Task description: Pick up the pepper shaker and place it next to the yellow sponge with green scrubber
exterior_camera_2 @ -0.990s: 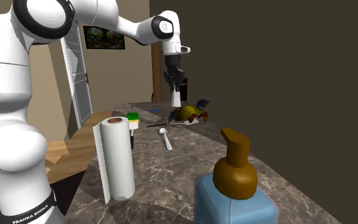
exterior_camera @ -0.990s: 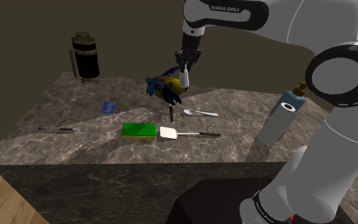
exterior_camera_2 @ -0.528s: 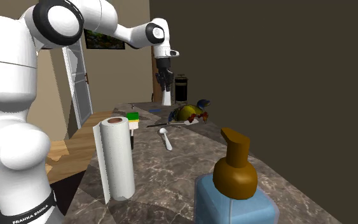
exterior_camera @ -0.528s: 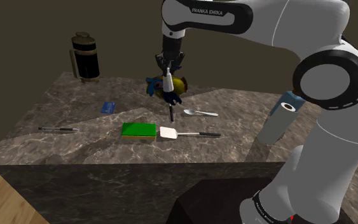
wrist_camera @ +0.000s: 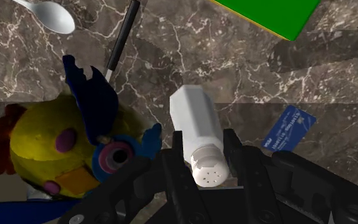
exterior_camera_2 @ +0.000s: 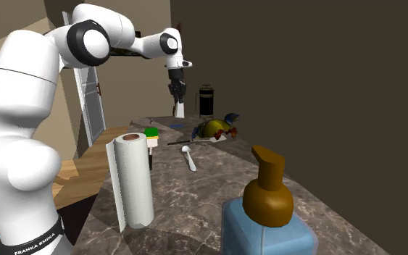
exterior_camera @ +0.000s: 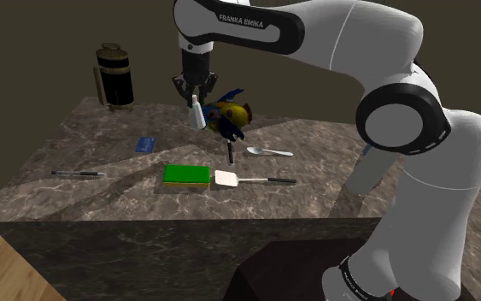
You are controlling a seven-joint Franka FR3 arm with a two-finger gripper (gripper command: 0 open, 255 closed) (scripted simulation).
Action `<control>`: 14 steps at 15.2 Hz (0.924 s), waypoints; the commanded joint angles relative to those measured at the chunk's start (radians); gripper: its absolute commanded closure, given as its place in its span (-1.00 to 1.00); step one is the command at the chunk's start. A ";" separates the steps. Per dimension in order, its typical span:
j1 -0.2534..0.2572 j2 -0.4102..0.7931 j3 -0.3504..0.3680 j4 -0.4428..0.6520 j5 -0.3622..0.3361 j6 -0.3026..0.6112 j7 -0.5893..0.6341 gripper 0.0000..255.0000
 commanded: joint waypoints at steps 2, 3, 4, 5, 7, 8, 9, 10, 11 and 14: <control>0.027 0.089 0.014 0.125 0.003 -0.039 0.044 1.00; 0.028 0.085 0.014 0.104 0.003 -0.023 0.045 1.00; 0.029 0.081 0.014 0.085 0.003 -0.007 0.046 1.00; 0.029 0.078 0.014 0.066 0.002 0.008 0.047 1.00; 0.030 0.072 0.014 0.031 0.001 0.038 0.049 1.00; 0.031 0.070 0.014 0.014 0.001 0.053 0.050 1.00; 0.031 0.069 0.015 -0.002 0.001 0.067 0.050 1.00; 0.032 0.067 0.015 -0.017 0.001 0.081 0.051 1.00; 0.032 0.067 0.015 -0.032 0.001 0.095 0.052 1.00; 0.033 0.066 0.015 -0.074 0.000 0.136 0.054 1.00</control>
